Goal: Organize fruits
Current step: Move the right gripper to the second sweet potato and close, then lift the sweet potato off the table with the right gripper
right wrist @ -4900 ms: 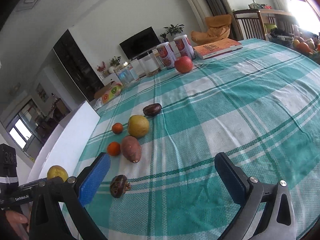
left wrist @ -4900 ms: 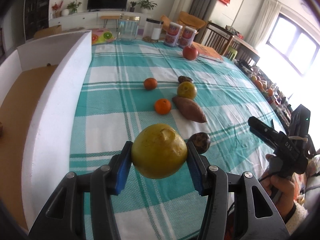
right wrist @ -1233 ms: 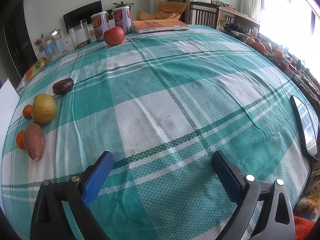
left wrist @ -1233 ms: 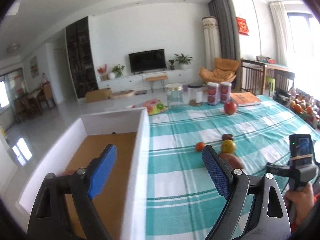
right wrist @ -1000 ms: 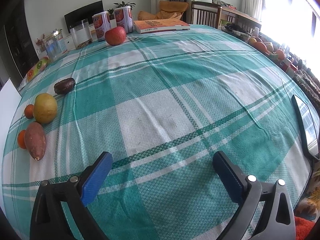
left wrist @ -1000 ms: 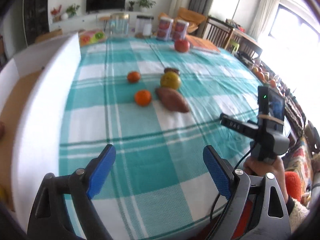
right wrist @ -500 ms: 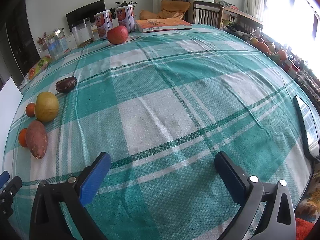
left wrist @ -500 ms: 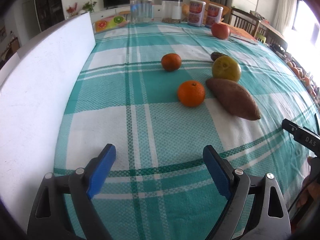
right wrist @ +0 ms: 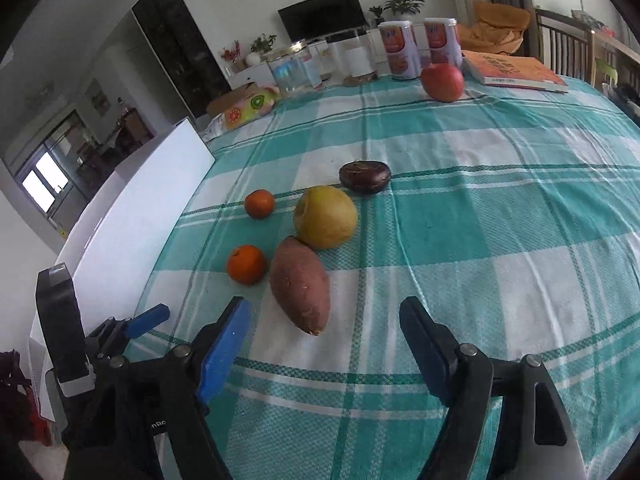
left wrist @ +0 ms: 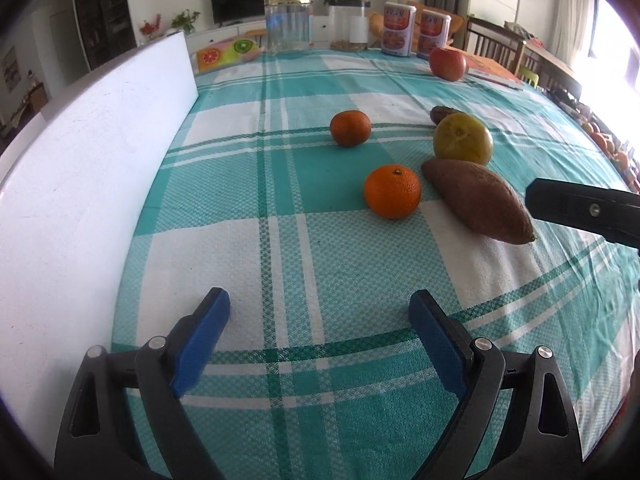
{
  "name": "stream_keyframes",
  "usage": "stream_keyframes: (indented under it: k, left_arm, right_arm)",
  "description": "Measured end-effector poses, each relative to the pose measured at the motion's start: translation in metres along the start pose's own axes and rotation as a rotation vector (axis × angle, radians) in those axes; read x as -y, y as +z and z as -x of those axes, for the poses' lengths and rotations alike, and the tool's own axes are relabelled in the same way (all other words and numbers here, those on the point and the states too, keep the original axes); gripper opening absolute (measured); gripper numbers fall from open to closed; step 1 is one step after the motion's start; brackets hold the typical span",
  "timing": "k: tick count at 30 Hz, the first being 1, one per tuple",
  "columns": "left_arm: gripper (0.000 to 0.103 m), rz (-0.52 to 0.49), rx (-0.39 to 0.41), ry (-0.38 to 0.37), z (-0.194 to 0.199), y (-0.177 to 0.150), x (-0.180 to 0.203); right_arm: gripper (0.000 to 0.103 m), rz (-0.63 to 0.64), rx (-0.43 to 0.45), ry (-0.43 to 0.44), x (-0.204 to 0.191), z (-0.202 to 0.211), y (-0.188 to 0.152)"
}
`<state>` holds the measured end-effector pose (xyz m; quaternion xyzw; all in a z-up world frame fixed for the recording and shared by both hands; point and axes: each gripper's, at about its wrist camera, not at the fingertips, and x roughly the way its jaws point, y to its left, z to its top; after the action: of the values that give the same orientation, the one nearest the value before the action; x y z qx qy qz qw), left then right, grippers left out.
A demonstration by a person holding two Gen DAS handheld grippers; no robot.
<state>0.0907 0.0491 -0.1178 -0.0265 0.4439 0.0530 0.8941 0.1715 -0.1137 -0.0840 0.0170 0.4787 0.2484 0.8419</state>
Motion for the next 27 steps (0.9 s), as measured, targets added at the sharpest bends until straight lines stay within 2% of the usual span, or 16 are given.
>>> stream_keyframes:
  k: [3,4,5,7,9,16,19,22,24,27]
  left_arm:
    - [0.093,0.000,0.000,0.000,0.000,0.000,0.000]
    - [0.093,0.000,0.000,0.000,0.000,0.000,0.000]
    - [0.093,0.000,0.000,0.000,0.000,0.000,0.000]
    - [0.093,0.000,0.000,0.000,0.000,0.000,0.000]
    - [0.093,0.000,0.000,0.000,0.000,0.000,0.000]
    - [0.093,0.000,0.000,0.001,0.000,0.000,0.000]
    - [0.093,0.000,0.000,0.000,0.000,0.000,0.000]
    - [0.093,-0.001,0.000,0.000,0.000,0.000,0.000]
    - [0.093,-0.001,0.000,0.000,0.000,0.000,0.000]
    - [0.093,-0.001,0.000,-0.001,0.000,0.000,0.000]
  right_arm:
    - [0.061,0.109,-0.106,-0.053,-0.019,-0.028,0.015]
    - [0.054,0.126,-0.144,-0.069,-0.022,-0.038,0.017]
    - [0.053,0.128,-0.177,-0.072,-0.023,-0.047,0.018]
    - [0.042,0.119,-0.192,-0.079,-0.023,-0.053,0.017]
    - [0.042,0.108,-0.189,-0.082,-0.023,-0.051,0.012]
    - [0.041,0.002,-0.186,0.014,-0.005,-0.012,-0.034]
    - [0.041,-0.029,-0.151,-0.031,0.007,0.010,-0.051]
    - [0.041,-0.082,-0.036,-0.137,0.021,0.031,-0.062]
    - [0.041,-0.119,0.031,-0.203,0.030,0.033,-0.067]
    - [0.042,-0.156,0.087,-0.237,0.041,0.027,-0.073]
